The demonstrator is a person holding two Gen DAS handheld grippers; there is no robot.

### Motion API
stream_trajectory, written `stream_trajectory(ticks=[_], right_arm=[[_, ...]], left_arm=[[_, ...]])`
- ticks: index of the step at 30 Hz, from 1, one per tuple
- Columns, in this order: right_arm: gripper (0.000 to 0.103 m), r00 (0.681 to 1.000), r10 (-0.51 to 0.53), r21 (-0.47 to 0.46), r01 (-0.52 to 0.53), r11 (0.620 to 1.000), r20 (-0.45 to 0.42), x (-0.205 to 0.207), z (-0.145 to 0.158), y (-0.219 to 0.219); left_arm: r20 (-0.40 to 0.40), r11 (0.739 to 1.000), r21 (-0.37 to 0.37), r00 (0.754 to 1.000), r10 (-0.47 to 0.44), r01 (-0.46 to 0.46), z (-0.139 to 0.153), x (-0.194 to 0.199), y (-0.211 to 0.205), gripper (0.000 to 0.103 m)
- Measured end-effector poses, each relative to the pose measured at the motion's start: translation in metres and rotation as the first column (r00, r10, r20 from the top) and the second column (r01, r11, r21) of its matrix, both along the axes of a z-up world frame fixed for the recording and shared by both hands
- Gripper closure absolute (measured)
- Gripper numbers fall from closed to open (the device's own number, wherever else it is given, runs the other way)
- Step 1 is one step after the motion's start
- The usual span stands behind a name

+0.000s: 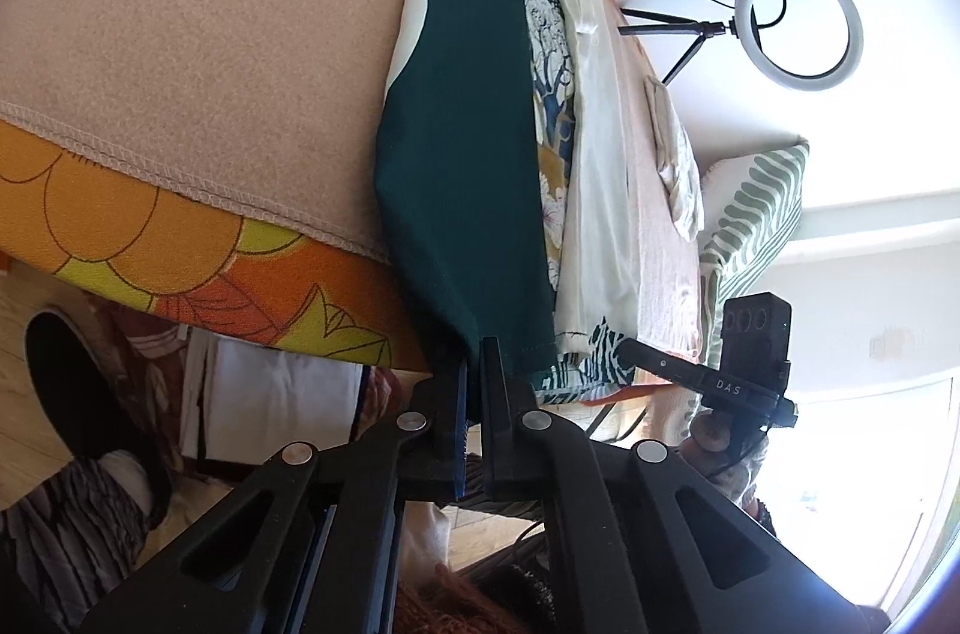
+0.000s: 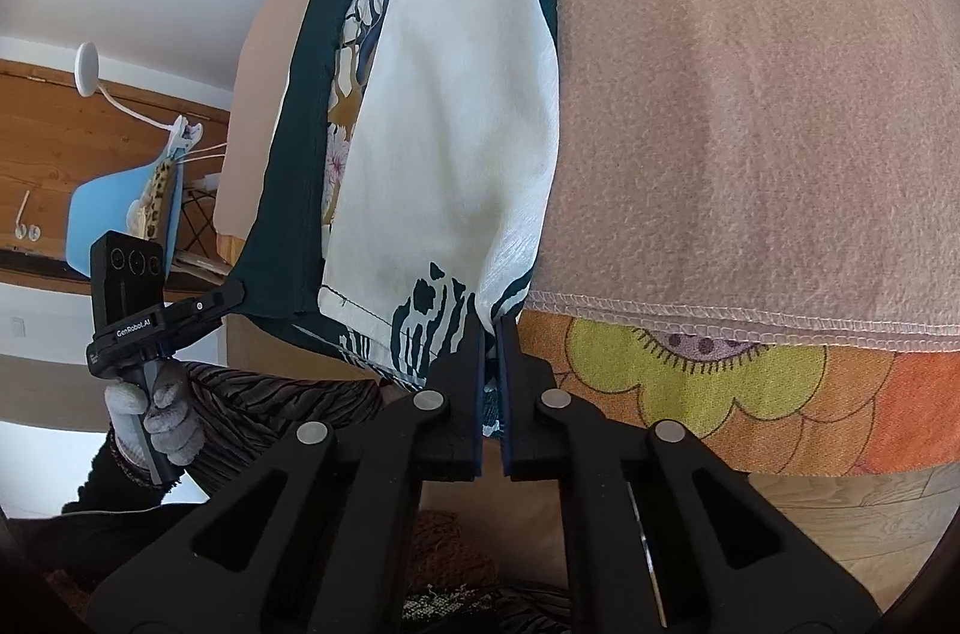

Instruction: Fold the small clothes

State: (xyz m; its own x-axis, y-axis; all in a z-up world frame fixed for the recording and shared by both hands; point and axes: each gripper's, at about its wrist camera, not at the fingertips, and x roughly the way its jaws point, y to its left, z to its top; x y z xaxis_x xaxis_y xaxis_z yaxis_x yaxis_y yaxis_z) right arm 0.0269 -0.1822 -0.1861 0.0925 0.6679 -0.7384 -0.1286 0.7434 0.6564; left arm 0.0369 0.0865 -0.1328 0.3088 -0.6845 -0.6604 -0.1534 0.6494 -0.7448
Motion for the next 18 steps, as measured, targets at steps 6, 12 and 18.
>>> stream_trajectory(ticks=[6, 12, 18], right_arm=[[0.099, 0.997, -0.073, 0.097, 0.073, 0.993, -0.001, 0.006, 0.009, -0.01], [0.1, 0.992, -0.125, 0.166, 0.119, 0.979, 0.023, 0.024, 0.026, -0.014], [0.099, 0.993, -0.11, 0.088, 0.107, 0.99, 0.029, 0.034, 0.033, -0.018]], left_arm=[[0.077, 0.999, -0.032, 0.996, 0.032, -0.03, 0.017, 0.012, 0.004, 0.102], [0.132, 0.998, -0.038, 0.99, 0.053, -0.048, 0.027, 0.032, 0.007, 0.102], [0.143, 0.999, -0.035, 0.989, 0.036, -0.031, 0.028, 0.051, 0.0, 0.102]])
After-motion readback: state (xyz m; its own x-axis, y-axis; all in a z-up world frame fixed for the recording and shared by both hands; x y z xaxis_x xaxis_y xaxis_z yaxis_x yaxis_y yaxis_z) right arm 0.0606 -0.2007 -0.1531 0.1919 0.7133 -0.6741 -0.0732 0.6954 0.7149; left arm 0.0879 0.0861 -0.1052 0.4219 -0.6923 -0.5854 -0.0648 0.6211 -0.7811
